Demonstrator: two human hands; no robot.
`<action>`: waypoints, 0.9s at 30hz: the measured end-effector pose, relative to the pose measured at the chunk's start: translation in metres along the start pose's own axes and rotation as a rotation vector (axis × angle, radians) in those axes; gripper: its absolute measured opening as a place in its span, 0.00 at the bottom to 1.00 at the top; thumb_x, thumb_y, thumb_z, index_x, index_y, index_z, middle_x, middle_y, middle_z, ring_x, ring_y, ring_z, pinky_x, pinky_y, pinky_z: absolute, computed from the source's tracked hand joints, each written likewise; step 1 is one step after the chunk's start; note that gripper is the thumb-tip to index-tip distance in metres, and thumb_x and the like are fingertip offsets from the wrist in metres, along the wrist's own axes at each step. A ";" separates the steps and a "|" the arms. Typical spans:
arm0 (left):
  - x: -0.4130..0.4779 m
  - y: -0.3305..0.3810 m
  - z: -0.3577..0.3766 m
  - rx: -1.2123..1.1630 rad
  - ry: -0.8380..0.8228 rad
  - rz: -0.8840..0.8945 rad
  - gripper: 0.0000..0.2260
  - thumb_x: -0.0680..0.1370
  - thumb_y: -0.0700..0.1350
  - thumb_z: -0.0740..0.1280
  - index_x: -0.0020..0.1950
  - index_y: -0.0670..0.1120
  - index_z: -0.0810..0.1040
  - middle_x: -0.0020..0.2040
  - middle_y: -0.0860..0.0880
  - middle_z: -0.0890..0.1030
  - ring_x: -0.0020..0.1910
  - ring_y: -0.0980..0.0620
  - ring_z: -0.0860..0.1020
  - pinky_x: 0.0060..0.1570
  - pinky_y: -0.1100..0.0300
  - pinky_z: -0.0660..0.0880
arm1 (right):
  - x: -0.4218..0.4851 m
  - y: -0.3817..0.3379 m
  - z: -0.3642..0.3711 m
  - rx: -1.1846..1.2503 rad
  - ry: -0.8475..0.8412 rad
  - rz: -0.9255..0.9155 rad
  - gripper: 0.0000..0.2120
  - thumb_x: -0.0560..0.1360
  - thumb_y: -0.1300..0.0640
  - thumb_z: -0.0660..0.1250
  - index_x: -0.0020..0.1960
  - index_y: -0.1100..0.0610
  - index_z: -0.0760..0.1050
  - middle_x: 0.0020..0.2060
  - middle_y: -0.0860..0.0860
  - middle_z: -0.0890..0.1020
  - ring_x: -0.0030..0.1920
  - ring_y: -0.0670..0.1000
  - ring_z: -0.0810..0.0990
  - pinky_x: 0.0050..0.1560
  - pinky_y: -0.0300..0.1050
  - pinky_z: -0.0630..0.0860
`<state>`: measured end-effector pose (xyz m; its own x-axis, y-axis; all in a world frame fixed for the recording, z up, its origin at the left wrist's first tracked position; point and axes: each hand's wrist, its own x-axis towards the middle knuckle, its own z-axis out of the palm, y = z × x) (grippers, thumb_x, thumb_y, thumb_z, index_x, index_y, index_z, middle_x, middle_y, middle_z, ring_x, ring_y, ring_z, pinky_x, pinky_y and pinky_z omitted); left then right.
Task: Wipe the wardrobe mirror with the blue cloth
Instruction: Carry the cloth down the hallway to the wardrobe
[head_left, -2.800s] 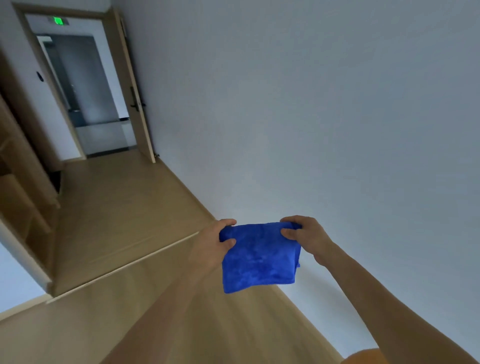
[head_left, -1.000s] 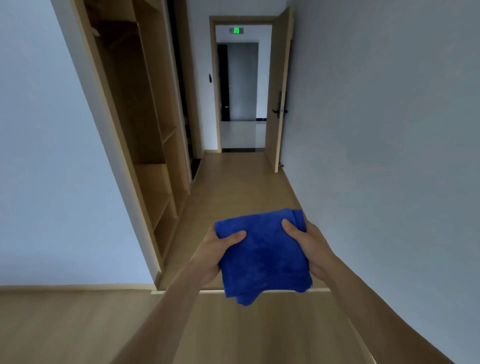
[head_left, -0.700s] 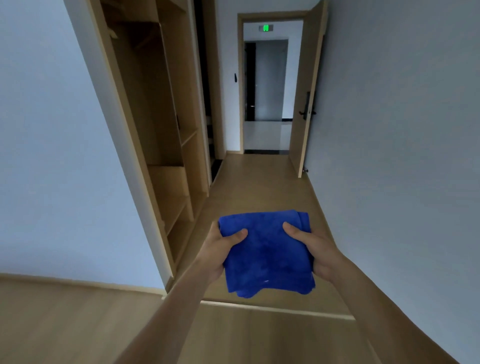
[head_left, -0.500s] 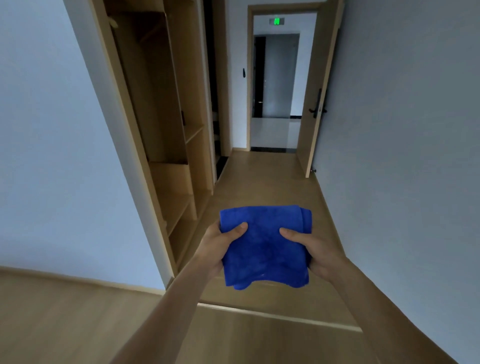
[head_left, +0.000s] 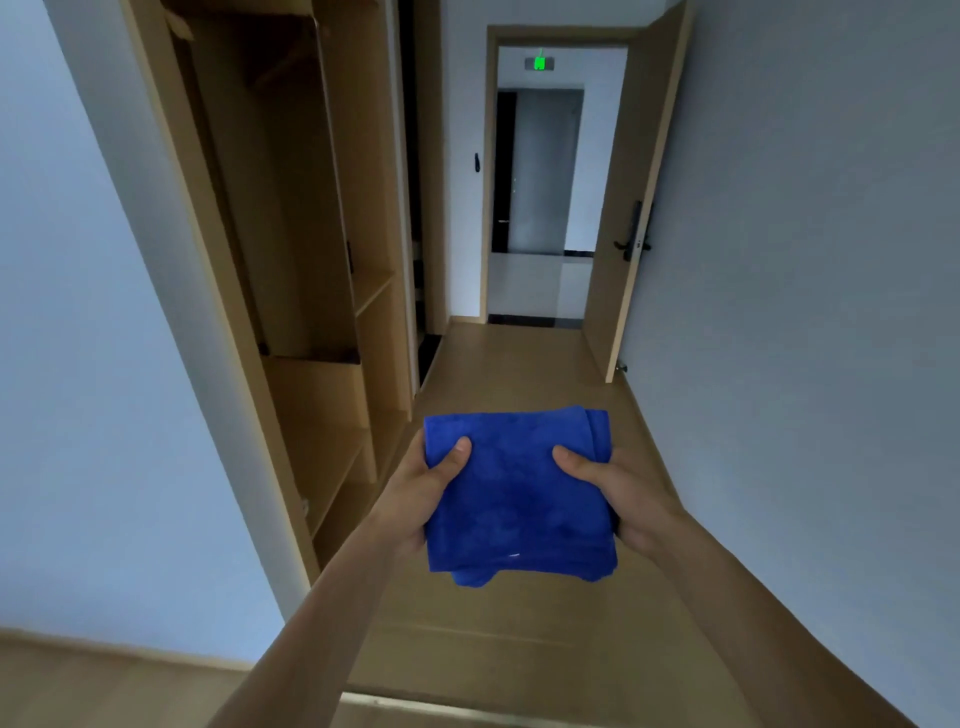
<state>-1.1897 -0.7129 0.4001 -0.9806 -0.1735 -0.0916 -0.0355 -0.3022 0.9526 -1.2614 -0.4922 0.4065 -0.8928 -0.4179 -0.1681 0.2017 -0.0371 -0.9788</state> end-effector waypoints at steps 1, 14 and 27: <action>0.009 0.003 -0.005 0.001 -0.001 0.005 0.13 0.80 0.51 0.70 0.64 0.54 0.76 0.56 0.50 0.86 0.54 0.48 0.86 0.46 0.53 0.83 | 0.010 -0.002 0.003 0.007 -0.004 -0.002 0.21 0.73 0.50 0.75 0.63 0.56 0.79 0.56 0.55 0.85 0.56 0.56 0.84 0.61 0.59 0.79; 0.146 0.018 -0.044 0.007 -0.012 -0.048 0.20 0.79 0.44 0.73 0.70 0.50 0.74 0.63 0.47 0.84 0.61 0.46 0.83 0.59 0.47 0.81 | 0.166 -0.023 0.007 0.075 -0.052 0.009 0.17 0.77 0.50 0.70 0.62 0.58 0.78 0.54 0.57 0.86 0.55 0.58 0.85 0.58 0.58 0.80; 0.321 0.025 -0.020 0.116 0.233 0.113 0.16 0.83 0.50 0.67 0.70 0.48 0.74 0.61 0.46 0.85 0.61 0.46 0.84 0.62 0.46 0.80 | 0.372 -0.067 -0.044 -0.011 -0.156 0.008 0.20 0.75 0.42 0.71 0.62 0.52 0.78 0.53 0.53 0.86 0.55 0.55 0.85 0.61 0.60 0.79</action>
<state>-1.5017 -0.7952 0.3884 -0.9092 -0.4148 -0.0348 0.0362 -0.1622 0.9861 -1.6247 -0.6055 0.4047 -0.8176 -0.5541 -0.1565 0.2031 -0.0232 -0.9789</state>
